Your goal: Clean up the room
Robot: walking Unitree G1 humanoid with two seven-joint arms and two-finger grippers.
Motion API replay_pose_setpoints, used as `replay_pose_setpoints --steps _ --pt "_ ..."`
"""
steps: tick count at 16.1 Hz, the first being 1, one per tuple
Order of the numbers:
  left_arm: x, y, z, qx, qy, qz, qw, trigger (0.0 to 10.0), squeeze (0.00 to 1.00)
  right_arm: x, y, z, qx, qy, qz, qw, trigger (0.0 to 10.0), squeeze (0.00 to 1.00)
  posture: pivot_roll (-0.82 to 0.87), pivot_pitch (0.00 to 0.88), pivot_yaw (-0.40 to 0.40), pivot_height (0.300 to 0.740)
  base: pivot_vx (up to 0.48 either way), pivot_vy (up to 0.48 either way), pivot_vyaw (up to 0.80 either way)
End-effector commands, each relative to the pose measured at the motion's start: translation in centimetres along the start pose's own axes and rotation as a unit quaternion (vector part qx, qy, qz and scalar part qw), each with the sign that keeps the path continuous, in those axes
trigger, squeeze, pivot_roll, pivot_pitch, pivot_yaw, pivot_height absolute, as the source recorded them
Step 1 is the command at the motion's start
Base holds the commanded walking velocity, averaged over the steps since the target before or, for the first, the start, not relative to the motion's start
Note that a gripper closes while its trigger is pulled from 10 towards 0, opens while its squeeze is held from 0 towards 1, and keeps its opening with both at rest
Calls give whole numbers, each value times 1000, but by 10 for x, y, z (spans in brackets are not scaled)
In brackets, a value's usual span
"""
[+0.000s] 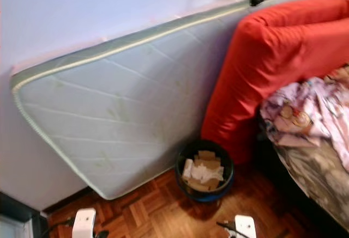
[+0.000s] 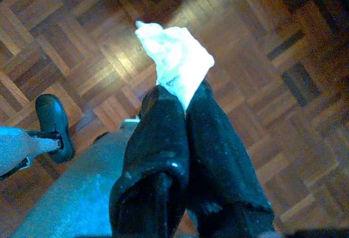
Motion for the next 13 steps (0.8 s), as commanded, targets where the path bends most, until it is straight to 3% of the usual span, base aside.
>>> replay_pose_setpoints --steps 1,13 --pt "-2 -7 -1 3 -1 -11 1000 10000 0 0 -1 0 1 1 0 1000 10000 0 -12 0 38 740 0 0 456" --pt "0 -1 2 3 -2 0 1000 10000 0 0 -3 0 12 -1 -7 1000 10000 0 -7 0 38 740 0 0 0"
Point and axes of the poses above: a point about 5 cm out from each wrist's last joint towards the gripper, its own x axis pointing out of the wrist towards the gripper, its own y axis along the axis of the wrist's last joint, z = x × y, the point moved 1 cm from there along x, pointing out of the wrist towards the gripper, and after that the axes turned 13 degrees about x, right-handed, at the moved point
